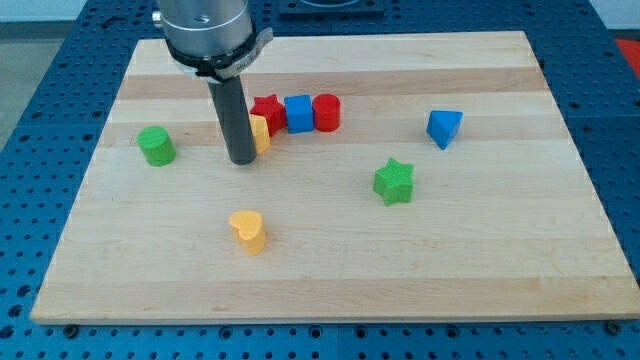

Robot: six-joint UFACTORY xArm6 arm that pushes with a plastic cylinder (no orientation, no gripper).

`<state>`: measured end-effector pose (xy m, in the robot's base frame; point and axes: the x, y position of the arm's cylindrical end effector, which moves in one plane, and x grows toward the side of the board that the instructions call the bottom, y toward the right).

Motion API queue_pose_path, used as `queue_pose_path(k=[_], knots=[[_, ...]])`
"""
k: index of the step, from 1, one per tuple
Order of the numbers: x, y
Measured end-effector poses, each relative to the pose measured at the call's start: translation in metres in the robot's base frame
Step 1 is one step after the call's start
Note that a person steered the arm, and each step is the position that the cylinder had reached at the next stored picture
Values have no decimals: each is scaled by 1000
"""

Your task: Move the green circle towards the yellow hexagon

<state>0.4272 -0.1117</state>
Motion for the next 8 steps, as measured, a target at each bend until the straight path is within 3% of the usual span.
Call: queue_pose_path(k=[2,5,8], knots=[[38,-54],[6,-186],[-24,-178]])
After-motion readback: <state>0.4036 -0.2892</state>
